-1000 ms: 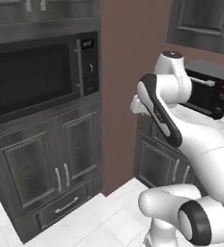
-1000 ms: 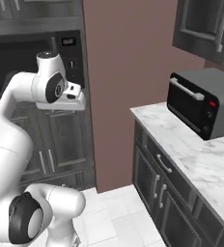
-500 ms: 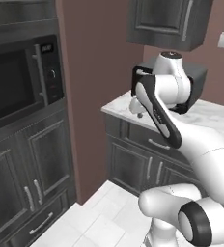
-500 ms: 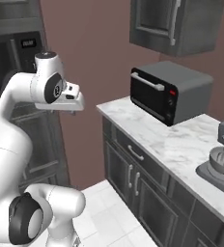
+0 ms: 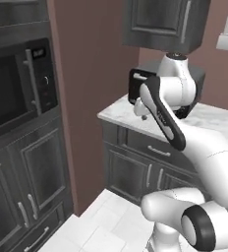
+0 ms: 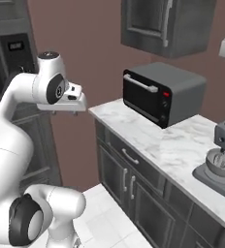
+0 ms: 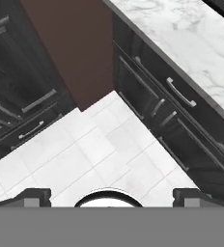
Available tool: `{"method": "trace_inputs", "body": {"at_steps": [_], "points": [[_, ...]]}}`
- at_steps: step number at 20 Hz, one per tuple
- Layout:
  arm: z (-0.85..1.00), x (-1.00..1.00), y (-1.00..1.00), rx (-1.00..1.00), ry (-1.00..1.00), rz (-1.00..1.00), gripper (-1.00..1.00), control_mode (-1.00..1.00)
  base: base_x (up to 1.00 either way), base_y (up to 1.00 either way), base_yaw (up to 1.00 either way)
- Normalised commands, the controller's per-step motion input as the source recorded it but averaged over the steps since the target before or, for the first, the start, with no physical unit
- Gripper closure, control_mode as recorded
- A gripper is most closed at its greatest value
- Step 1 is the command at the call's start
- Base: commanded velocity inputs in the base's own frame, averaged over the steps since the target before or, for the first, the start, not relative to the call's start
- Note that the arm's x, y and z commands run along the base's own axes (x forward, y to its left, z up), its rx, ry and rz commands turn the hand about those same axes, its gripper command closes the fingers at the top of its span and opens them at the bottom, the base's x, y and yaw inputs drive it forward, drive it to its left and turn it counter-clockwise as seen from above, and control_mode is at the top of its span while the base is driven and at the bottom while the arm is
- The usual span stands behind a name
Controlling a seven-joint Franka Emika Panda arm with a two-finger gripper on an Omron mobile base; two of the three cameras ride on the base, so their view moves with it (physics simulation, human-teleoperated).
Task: Navigate to the toaster oven.
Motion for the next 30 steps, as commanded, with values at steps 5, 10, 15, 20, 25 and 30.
{"method": "trace_inputs", "body": {"at_steps": [5,10,15,20,25,30], "points": [[0.00,0.00,0.00,0.00,0.00,0.00,-1.00,1.00,0.38,-0.18,-0.46],[0.00,0.00,0.00,0.00,0.00,0.00,-1.00,1.00,0.14,-0.13,-0.56],[0.00,0.00,0.00,0.00,0.00,0.00,-1.00,1.00,0.12,0.02,-0.50],[0.00,0.00,0.00,0.00,0.00,0.00,-1.00,1.00,0.12,0.23,-0.40],[0.00,0.00,0.00,0.00,0.00,0.00,-1.00,1.00,0.03,0.53,-0.32],[0.00,0.00,0.00,0.00,0.00,0.00,-1.00,1.00,-0.06,0.61,-0.11]]}}
